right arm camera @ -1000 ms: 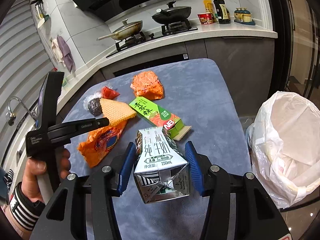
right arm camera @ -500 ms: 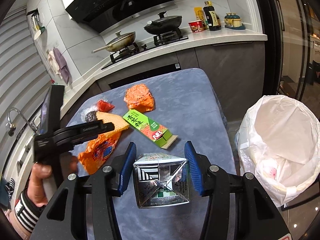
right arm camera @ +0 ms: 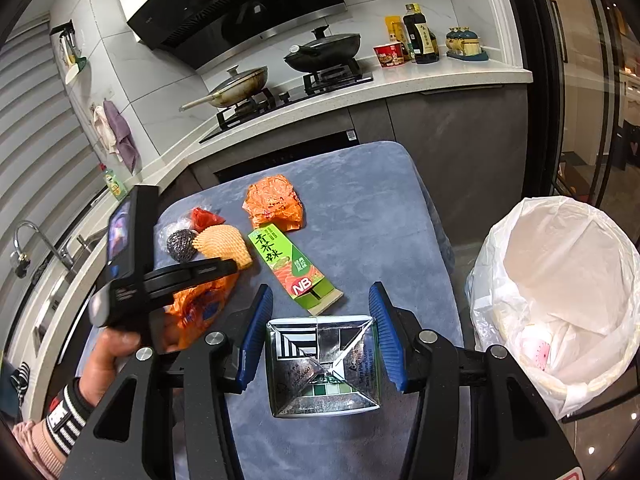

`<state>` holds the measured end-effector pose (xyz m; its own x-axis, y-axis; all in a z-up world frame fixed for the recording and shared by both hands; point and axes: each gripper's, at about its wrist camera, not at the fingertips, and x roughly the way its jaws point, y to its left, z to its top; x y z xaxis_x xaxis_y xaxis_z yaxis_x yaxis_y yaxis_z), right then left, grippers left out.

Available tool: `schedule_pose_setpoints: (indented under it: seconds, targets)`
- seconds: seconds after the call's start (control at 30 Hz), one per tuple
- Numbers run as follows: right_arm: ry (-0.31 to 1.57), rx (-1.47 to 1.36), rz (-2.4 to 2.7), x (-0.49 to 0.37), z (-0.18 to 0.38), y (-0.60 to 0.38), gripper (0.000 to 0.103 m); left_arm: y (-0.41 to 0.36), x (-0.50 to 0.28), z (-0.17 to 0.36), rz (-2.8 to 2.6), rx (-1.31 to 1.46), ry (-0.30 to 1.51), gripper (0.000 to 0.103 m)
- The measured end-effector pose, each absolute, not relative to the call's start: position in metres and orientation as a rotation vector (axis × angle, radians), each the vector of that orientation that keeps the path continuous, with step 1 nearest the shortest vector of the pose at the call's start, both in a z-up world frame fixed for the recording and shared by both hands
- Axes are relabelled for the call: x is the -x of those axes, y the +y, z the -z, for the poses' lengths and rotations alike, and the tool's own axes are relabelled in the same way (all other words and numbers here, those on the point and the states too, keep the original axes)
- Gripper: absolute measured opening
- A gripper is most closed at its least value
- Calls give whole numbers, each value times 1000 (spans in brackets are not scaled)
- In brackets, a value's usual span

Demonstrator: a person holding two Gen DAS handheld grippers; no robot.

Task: Collect trash
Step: 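Lift and carry the milk carton and foam net over the bin with both tools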

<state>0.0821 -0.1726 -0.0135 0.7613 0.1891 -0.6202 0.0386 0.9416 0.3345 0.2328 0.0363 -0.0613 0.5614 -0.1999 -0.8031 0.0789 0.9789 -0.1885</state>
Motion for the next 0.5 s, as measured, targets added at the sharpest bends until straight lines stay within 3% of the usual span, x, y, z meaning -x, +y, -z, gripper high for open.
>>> schedule_pose_setpoints:
  seconds: [0.5]
  targets:
    - [600, -349, -41, -70, -19, -191, 48, 12, -181, -20, 349, 128, 837, 17]
